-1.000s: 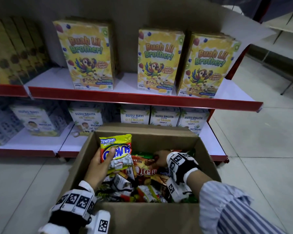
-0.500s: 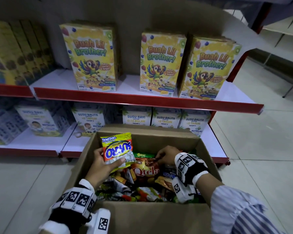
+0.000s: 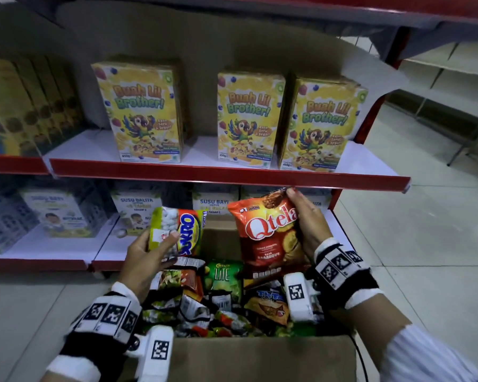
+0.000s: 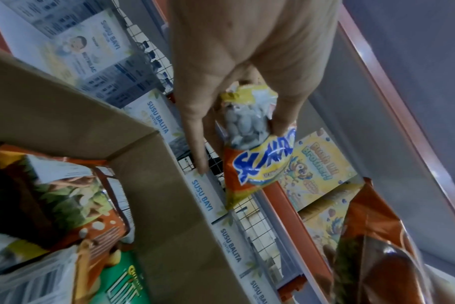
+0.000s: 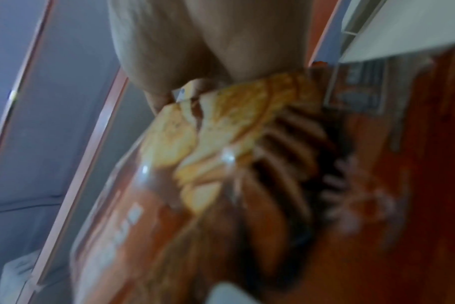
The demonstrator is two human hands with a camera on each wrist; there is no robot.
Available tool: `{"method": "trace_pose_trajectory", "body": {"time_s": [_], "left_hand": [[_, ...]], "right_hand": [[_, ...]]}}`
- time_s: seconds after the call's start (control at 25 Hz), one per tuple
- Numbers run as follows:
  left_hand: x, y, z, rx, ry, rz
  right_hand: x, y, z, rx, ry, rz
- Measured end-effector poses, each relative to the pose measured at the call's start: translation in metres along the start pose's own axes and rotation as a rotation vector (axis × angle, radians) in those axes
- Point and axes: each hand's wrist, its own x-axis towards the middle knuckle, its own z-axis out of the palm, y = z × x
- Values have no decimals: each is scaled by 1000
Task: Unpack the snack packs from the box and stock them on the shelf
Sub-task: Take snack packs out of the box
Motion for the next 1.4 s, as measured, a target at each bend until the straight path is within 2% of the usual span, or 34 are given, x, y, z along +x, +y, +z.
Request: {"method": "trace_pose_trajectory", "body": {"time_s": [0.16, 0.28, 0.36, 0.44, 0.6, 0.72, 0.8, 0.88, 1.0, 1.16, 1.28, 1.4], "left_hand": [[-4, 16, 11, 98, -65, 31], [-15, 24, 28, 158, -7, 79], [-23, 27, 42, 112, 48, 78], [-30, 28, 56, 85, 47, 64], [-43, 31, 76, -109, -147, -82], [-50, 31, 79, -143, -228, -61], [-51, 31, 76, -136, -192, -2], [-52, 32, 71, -196, -155, -4], [-49, 31, 62, -225, -147, -12], [-45, 19, 46, -91, -192, 4], [-41, -2, 35, -41, -261, -53], [-32, -15, 16, 59, -168, 24]], "right_hand": [[-4, -9, -2, -138, 19, -66], [-12, -13, 3, -134, 84, -69], [-20, -13, 13, -289, 82, -80], [-26, -6, 22, -377, 56, -111], [-33, 8, 36, -376, 87, -157], [-36, 14, 39, -221, 11, -60], [-39, 16, 40, -74, -151, 48], [-42, 23, 41, -100, -231, 45], [-43, 31, 50, -142, -98, 6], [-32, 44, 68, -87, 13, 30], [-23, 55, 85, -102, -14, 114], [-10, 65, 96, -189, -134, 216]]}}
